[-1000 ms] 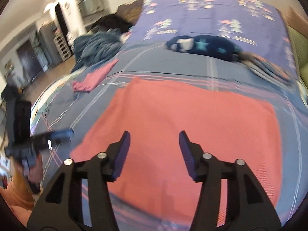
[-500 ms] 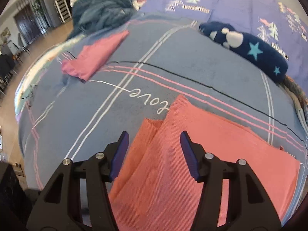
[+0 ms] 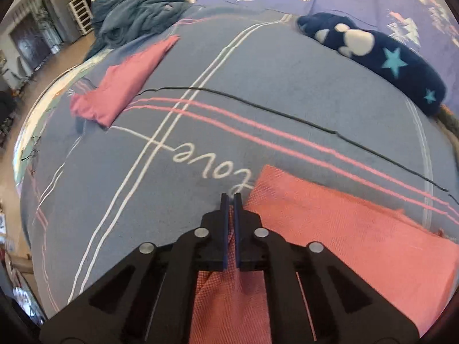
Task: Fold small clothes
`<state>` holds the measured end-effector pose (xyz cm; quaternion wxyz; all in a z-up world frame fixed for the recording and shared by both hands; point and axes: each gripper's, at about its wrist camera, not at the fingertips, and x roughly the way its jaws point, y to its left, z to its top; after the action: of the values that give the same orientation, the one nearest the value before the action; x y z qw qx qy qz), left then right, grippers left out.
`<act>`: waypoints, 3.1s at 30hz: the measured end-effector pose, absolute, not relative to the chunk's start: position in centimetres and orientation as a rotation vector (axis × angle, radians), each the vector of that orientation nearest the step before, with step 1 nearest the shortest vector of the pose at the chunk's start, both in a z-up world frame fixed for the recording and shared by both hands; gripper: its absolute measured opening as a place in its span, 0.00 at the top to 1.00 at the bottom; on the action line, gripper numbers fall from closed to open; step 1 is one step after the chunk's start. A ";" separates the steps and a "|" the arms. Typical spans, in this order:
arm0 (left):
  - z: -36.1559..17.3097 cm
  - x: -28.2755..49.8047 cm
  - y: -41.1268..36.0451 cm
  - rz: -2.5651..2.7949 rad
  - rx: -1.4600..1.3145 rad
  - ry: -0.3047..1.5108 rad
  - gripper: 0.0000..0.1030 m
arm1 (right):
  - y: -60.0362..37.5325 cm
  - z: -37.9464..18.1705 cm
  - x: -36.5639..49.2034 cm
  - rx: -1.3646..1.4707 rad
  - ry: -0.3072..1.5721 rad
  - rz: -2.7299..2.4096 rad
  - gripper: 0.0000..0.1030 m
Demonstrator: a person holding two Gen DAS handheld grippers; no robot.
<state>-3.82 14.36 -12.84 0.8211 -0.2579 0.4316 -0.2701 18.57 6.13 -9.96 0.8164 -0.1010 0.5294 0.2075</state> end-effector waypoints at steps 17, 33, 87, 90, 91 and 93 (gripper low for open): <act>-11.4 -0.9 18.7 -0.472 -0.480 0.825 0.59 | -1.4 -2.7 -0.5 -0.427 0.771 0.580 0.45; -11.2 1.6 17.6 -0.459 -0.511 0.852 0.47 | 2.3 -9.6 -7.7 -0.771 0.645 0.363 0.49; -11.5 4.1 17.6 -0.574 -0.579 0.930 0.34 | 3.0 -7.6 -11.5 -0.675 0.565 0.547 0.50; -11.9 5.9 16.1 -0.674 -0.589 0.965 0.33 | 3.8 -9.7 -11.2 -0.759 0.608 0.494 0.51; -12.2 6.7 15.6 -0.687 -0.600 0.982 0.33 | 4.0 -10.1 -11.1 -0.761 0.618 0.483 0.51; -12.4 8.0 14.9 -0.705 -0.602 0.984 0.33 | 4.7 -10.3 -11.0 -0.767 0.599 0.456 0.51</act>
<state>7.99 14.94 -12.41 0.7800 -0.2784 0.4556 -0.3264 -11.00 4.67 -10.29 0.8592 -0.3651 0.2854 0.2170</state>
